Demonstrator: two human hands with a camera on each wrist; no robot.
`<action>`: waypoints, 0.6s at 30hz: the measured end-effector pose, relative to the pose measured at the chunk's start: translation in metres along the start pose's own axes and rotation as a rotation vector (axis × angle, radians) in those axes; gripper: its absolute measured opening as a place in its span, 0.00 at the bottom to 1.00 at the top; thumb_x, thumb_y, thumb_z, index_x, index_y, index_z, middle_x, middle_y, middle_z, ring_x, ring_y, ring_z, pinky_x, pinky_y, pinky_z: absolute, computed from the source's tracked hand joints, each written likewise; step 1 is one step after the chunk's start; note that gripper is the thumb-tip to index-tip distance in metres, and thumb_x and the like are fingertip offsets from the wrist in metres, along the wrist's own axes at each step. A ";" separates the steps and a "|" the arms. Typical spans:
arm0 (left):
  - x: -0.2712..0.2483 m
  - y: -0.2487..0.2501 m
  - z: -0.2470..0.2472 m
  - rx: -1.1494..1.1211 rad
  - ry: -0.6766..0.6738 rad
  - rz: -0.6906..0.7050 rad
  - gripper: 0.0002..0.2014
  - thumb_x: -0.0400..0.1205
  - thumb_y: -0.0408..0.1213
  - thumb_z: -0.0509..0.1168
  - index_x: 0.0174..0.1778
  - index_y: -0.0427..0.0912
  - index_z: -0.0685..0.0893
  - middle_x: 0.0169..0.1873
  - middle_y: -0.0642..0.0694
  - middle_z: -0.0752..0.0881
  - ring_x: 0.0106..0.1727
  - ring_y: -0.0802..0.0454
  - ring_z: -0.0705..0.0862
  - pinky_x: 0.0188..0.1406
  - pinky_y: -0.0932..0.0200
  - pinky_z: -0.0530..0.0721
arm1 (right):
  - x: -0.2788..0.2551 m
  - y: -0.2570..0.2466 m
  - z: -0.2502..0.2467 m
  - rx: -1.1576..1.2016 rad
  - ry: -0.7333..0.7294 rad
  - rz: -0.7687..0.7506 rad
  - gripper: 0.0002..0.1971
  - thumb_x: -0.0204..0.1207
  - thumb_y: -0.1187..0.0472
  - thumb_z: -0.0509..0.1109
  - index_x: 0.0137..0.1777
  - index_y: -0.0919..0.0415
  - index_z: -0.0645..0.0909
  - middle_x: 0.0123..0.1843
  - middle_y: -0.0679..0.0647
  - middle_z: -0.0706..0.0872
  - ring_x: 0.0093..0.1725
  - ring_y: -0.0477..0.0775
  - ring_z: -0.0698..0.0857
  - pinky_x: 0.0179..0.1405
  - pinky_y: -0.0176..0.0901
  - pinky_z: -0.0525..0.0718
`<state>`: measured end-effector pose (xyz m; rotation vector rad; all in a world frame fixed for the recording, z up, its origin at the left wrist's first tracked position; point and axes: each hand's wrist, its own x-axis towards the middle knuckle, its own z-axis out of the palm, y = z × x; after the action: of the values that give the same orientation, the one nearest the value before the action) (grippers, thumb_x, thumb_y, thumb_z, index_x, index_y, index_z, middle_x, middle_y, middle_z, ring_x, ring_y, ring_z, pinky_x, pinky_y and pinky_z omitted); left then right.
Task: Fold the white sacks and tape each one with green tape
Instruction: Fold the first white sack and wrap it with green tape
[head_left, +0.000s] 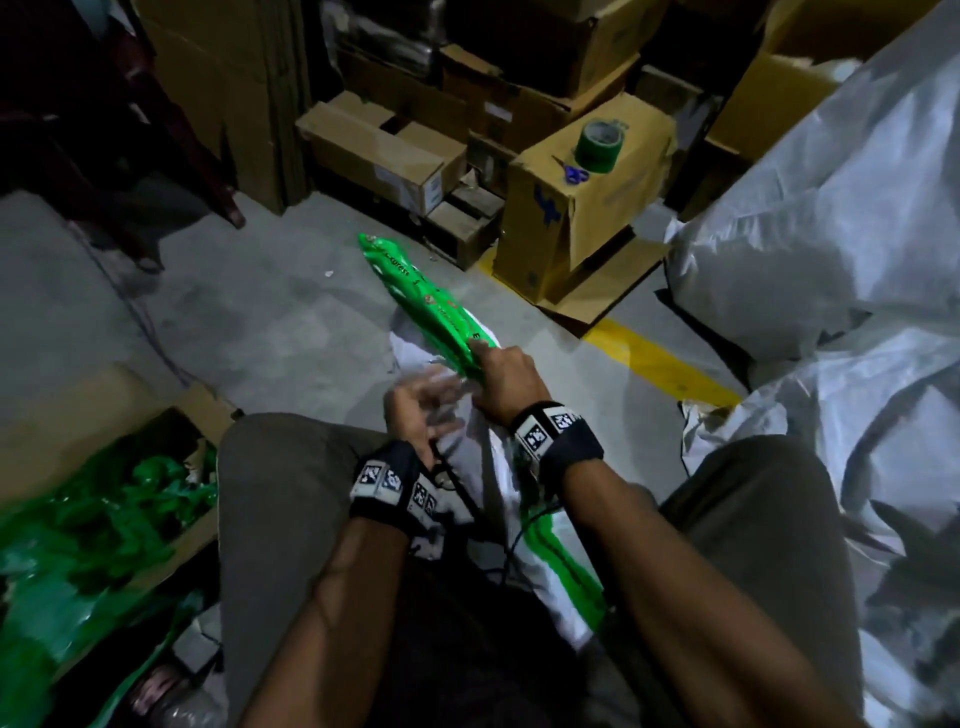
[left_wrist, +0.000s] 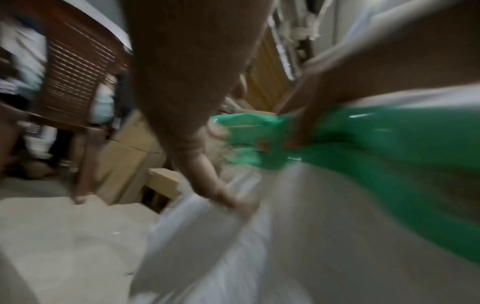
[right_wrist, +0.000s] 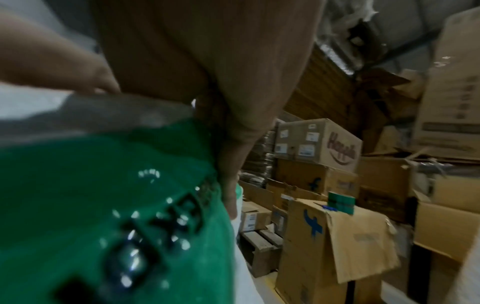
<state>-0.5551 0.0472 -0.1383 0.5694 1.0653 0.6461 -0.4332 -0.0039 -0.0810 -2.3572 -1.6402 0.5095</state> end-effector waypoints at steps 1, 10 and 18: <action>0.010 0.008 0.000 -0.003 0.019 0.048 0.15 0.77 0.50 0.68 0.56 0.49 0.88 0.47 0.45 0.88 0.44 0.43 0.86 0.34 0.53 0.86 | -0.008 -0.003 0.003 0.001 -0.004 -0.028 0.29 0.79 0.60 0.69 0.80 0.62 0.70 0.64 0.71 0.83 0.63 0.73 0.82 0.63 0.58 0.77; 0.029 0.029 0.007 -0.014 0.039 0.100 0.12 0.91 0.35 0.58 0.65 0.34 0.81 0.47 0.36 0.89 0.41 0.43 0.89 0.46 0.48 0.90 | -0.027 -0.010 0.049 0.252 -0.137 -0.217 0.31 0.91 0.55 0.53 0.90 0.55 0.46 0.91 0.53 0.45 0.89 0.54 0.42 0.84 0.64 0.38; 0.017 0.019 0.008 -0.209 -0.192 0.068 0.12 0.91 0.27 0.53 0.59 0.37 0.82 0.44 0.48 0.93 0.43 0.56 0.91 0.40 0.63 0.88 | 0.028 -0.001 0.047 0.167 0.202 -0.244 0.26 0.92 0.54 0.51 0.89 0.54 0.56 0.90 0.48 0.52 0.89 0.53 0.43 0.86 0.57 0.48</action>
<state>-0.5454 0.0712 -0.1324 0.4765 0.7902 0.7373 -0.4442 0.0218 -0.1281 -1.9847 -1.6891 0.3338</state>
